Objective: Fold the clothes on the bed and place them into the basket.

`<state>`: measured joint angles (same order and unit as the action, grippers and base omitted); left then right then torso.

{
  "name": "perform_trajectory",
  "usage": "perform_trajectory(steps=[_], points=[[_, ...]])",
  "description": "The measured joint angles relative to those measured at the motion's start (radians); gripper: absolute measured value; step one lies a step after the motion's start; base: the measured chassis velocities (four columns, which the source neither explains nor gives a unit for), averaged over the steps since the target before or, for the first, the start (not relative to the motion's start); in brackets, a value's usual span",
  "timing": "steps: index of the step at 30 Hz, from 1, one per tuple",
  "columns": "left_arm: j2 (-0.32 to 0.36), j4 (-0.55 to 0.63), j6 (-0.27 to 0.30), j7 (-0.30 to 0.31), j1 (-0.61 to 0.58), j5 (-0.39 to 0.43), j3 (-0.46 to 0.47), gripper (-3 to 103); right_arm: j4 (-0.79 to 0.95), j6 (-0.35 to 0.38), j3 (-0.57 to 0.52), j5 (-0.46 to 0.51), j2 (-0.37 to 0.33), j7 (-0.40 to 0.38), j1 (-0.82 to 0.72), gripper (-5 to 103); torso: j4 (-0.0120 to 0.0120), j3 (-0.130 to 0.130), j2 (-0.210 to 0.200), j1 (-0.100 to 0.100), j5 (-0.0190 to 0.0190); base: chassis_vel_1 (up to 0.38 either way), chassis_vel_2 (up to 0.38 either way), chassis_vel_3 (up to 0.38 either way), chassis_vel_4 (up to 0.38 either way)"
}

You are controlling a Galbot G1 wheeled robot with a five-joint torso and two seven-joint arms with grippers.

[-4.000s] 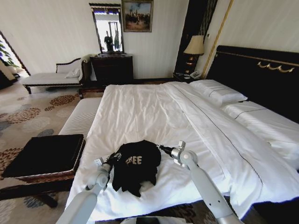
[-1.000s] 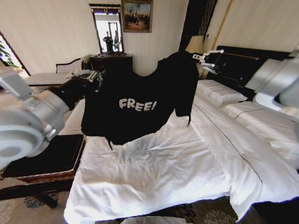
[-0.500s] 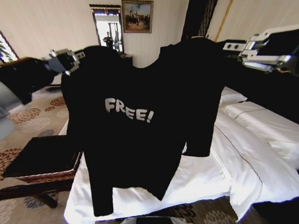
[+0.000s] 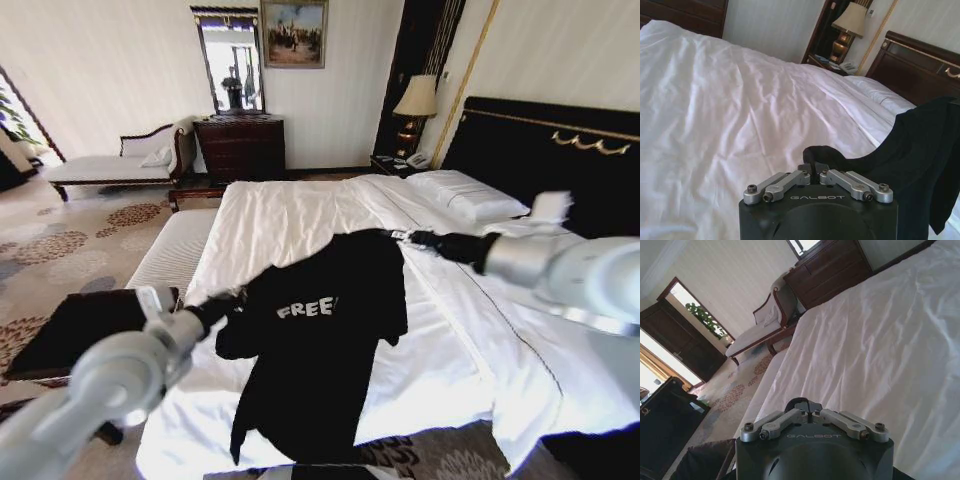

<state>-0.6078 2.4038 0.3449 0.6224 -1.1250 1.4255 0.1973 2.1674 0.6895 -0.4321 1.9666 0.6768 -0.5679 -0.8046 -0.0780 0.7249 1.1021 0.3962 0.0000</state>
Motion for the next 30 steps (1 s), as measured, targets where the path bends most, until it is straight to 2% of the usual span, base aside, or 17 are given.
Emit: perform_trajectory(steps=[1, 2, 4, 5, 9, 11, 14, 16, 18, 20, 23, 24, 28, 30], points=[[0.0, 0.0, 0.0, 0.0, 0.0, 0.0, 0.0, 3, 0.0, 0.0, 0.0, 0.0, 0.0, 0.0, 0.0, 0, 0.0, 0.0, 0.0, 0.0, 0.0, 0.0, 0.0, 0.0, 0.0], [-0.045, -0.058, -0.002, -0.011, 0.007, -0.047, -0.028, 3, -0.054, 0.003, 0.042, -0.067, 0.048, 0.02, -0.001, 0, 0.0002, 0.0, 0.0, 0.0, -0.0003, 0.0, 0.0, 0.0, 0.0], [-0.103, -0.147, -0.006, -0.03, 0.02, -0.098, -0.051, 3, -0.137, 0.005, 0.083, -0.145, 0.097, 0.056, -0.005, 0, 0.0001, 0.0, 0.0, 0.0, 0.0, 0.0, 0.0, 0.0, 0.0], [-0.103, -0.147, -0.006, -0.03, 0.02, -0.098, -0.051, 3, -0.137, 0.005, 0.083, -0.145, 0.097, 0.056, -0.005, 0, 0.0001, 0.0, 0.0, 0.0, 0.0, 0.0, 0.0, 0.0, 0.0], [-0.206, -0.304, -0.018, -0.069, 0.052, -0.173, -0.071, 3, -0.287, 0.001, 0.148, -0.272, 0.173, 0.104, 0.016, 0, 0.0, 0.0, 0.0, 0.0, 0.0001, 0.0, 0.0, 0.0, 0.0], [-0.222, -0.324, -0.019, -0.073, 0.058, -0.185, -0.074, 3, -0.306, -0.002, 0.157, -0.293, 0.184, 0.112, 0.023, 0, 0.0001, 0.0, 0.0, 0.0, 0.0, 0.0, 0.0, 0.0, 0.0], [-0.299, -0.426, -0.035, -0.099, 0.107, -0.251, -0.105, 3, -0.403, -0.012, 0.202, -0.417, 0.234, 0.164, 0.066, 0, 0.0002, 0.0, 0.0, 0.0, -0.0002, 0.0, 0.0, 0.0, 0.0], [-0.313, -0.453, -0.038, -0.106, 0.123, -0.267, -0.116, 3, -0.435, -0.014, 0.218, -0.443, 0.247, 0.173, 0.083, 0, 0.0001, 0.0, 0.0, 0.0, -0.0002, 0.0, 0.0, 0.0, 0.0], [-0.356, -0.547, -0.045, -0.128, 0.194, -0.307, -0.157, 3, -0.53, -0.027, 0.258, -0.501, 0.281, 0.199, 0.127, 0, 0.0005, 0.0, 0.0, 0.0, 0.0002, 0.0, 0.0, 0.0, 0.0], [-0.369, -0.573, -0.046, -0.132, 0.216, -0.312, -0.169, 3, -0.552, -0.032, 0.267, -0.513, 0.288, 0.205, 0.137, 0, 0.0006, 0.0, 0.0, 0.0, 0.0001, 0.0, 0.0, 0.0, 0.0], [-0.437, -0.738, -0.05, -0.153, 0.365, -0.326, -0.238, 3, -0.686, -0.056, 0.31, -0.581, 0.329, 0.249, 0.189, 0, -0.0003, 0.0, 0.0, 0.0, 0.0001, 0.0, 0.0, 0.0, 0.0], [-0.437, -0.738, -0.05, -0.153, 0.365, -0.326, -0.238, 3, -0.686, -0.056, 0.31, -0.581, 0.329, 0.249, 0.189, 0, -0.0003, 0.0, 0.0, 0.0, 0.0001, 0.0, 0.0, 0.0, 0.0], [-0.482, -0.92, -0.057, -0.199, 0.493, -0.351, -0.305, 3, -0.822, -0.093, 0.355, -0.661, 0.389, 0.302, 0.246, 0, -0.0002, 0.0, 0.0, 0.0, 0.0002, 0.0, 0.0, 0.0, 0.0], [-0.488, -0.957, -0.058, -0.209, 0.513, -0.354, -0.316, 3, -0.851, -0.099, 0.366, -0.673, 0.404, 0.309, 0.26, 0, 0.0001, 0.0, 0.0, 0.0, 0.0, 0.0, 0.0, 0.0, 0.0]])
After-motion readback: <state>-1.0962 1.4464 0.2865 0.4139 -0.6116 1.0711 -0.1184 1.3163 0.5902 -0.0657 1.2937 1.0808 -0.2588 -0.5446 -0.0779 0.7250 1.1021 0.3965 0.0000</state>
